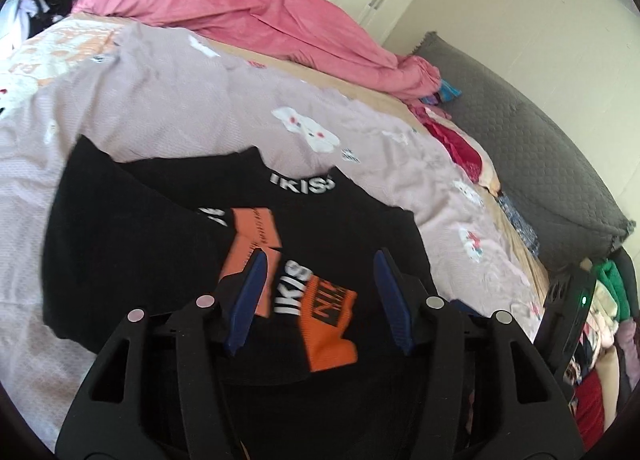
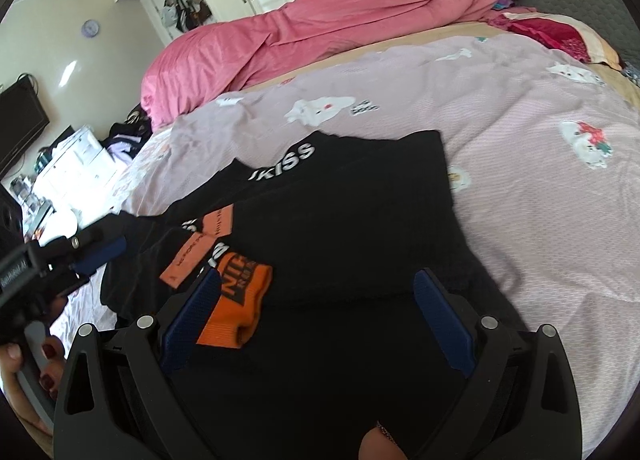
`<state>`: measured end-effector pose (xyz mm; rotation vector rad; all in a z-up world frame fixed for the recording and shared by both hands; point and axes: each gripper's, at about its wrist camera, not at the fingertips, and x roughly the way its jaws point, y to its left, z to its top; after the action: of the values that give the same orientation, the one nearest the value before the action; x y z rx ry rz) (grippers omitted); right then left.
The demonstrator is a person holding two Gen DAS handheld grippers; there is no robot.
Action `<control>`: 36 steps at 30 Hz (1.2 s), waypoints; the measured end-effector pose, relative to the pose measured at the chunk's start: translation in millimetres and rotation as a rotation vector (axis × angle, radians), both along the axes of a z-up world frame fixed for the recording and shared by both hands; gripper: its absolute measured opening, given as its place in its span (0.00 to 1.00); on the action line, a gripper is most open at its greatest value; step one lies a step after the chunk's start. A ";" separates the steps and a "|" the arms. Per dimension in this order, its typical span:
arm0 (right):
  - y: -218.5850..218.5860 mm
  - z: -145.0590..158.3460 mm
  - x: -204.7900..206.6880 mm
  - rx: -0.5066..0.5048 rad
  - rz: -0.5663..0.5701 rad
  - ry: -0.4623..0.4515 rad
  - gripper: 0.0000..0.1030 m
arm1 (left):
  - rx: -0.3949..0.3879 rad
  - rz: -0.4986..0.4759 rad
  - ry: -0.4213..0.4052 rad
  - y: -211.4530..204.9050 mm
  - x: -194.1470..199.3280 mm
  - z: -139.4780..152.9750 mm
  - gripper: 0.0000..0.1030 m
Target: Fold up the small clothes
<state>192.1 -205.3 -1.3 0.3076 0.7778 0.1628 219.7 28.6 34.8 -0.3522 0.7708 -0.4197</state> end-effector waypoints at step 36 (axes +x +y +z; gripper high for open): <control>76.0 69.2 43.1 -0.174 0.262 -0.184 0.11 | 0.046 0.519 -0.041 139.5 -19.0 12.8 0.66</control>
<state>235.2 -129.3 68.0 0.0234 0.6421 0.3632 200.8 168.1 47.6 -0.4818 0.6189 0.0781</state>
